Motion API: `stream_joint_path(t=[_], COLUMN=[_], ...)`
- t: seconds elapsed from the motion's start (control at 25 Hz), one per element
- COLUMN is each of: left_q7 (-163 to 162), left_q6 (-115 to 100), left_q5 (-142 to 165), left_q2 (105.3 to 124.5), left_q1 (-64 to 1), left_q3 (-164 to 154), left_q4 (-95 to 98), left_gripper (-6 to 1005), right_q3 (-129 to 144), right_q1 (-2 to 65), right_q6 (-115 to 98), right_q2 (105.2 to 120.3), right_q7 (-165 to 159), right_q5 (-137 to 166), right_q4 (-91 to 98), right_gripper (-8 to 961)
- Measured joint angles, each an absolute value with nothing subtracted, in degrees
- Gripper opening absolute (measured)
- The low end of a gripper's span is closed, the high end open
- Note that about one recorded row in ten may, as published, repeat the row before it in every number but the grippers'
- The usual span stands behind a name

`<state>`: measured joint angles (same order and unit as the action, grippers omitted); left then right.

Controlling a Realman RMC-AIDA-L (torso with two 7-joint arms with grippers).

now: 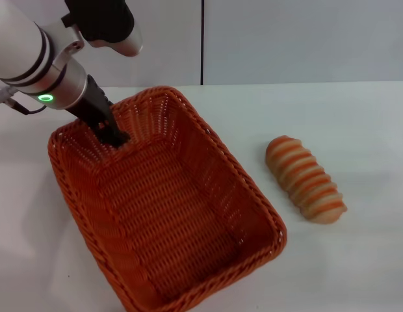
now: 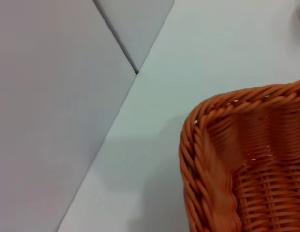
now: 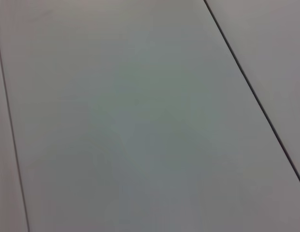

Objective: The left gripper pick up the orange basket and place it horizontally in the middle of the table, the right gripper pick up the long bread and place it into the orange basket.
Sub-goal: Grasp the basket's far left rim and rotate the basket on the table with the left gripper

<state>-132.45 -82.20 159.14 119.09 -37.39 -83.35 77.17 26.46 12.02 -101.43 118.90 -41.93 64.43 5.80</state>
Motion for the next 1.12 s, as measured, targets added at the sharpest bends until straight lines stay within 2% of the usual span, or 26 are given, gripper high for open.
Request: stream_joint_path(t=[0.08,0.32,0.76,1.12], left_q7=[-132.44,-132.73,-133.97,-141.34], left_q6=[-82.10,-81.98,-80.32,-77.23], left_q5=[159.18,159.26,159.28,156.90], left_q2=[119.09,119.09,119.09,119.09], left_q1=[-37.77,-40.27,-40.52,-39.27], left_q3=[-83.36,-83.44,-84.83,-84.98], left_q4=[76.55,72.32,72.17,72.42], left_gripper=[530,528,519,323], right_q3=[26.40,26.36,26.28,26.22], right_q1=[12.03,12.46,12.44,12.54], right_q6=[-101.12,-99.80,-98.39,-97.88], right_q2=[118.85,118.69,118.52,118.36], right_q7=[-41.93,-41.93,-44.15,-46.41], right_q5=[64.38,64.28,64.18,64.16], right_q4=[5.83,6.30,10.46,14.22], right_gripper=[736,736,737,736])
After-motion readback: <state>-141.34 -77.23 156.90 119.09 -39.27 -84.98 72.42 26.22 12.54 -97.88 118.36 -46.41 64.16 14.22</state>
